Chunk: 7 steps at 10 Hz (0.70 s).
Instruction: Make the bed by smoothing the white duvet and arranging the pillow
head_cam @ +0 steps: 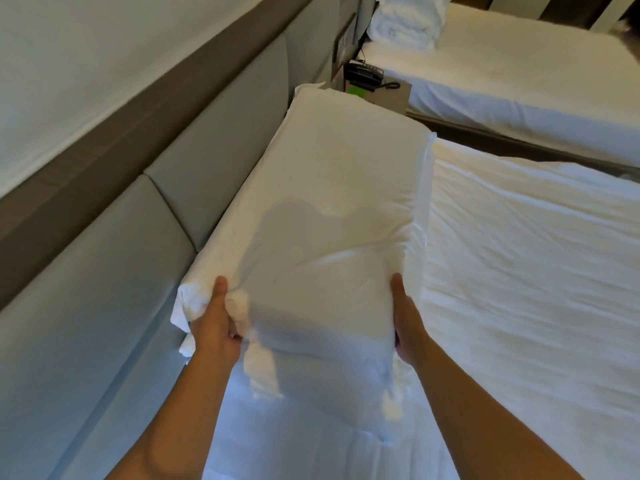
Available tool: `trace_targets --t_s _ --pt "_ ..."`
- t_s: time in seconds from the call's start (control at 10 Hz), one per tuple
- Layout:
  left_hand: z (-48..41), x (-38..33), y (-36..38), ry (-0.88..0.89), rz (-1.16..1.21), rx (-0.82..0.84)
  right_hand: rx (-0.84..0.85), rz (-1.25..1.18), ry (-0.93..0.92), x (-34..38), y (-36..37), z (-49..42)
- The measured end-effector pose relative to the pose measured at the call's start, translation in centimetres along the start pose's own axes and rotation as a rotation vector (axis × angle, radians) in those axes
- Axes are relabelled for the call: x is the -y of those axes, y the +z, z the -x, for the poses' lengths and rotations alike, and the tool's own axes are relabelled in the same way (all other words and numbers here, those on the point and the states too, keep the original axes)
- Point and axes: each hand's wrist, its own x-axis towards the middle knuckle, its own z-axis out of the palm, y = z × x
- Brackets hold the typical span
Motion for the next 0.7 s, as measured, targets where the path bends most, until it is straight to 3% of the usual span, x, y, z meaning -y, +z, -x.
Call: trace_targets --t_s 0.2,0.3,0.5,0.6,0.7 --pt "1.9 -1.1 -1.8 -0.115 0.148 0.113 -0.047 -0.011 0.182 -5.6 -3.3 6.3" --pt "1.7 -2.0 -2.9 -0.204 0.117 0.017 -0.101 -0.013 0.208 -8.1 -4.0 7.9" --pt "0.0 -2.5 -5.4 0.112 -0.207 -0.267 -0.262 0.180 0.081 -10.4 -3.8 9.6" --pt "0.4 -2.1 -5.7 0.071 -0.199 -0.249 -0.269 0.216 0.112 -10.8 -3.5 10.1" --pt "1.5 -1.1 -8.0 0.016 -0.210 -0.120 -0.210 0.180 0.177 -11.6 -4.2 11.2"
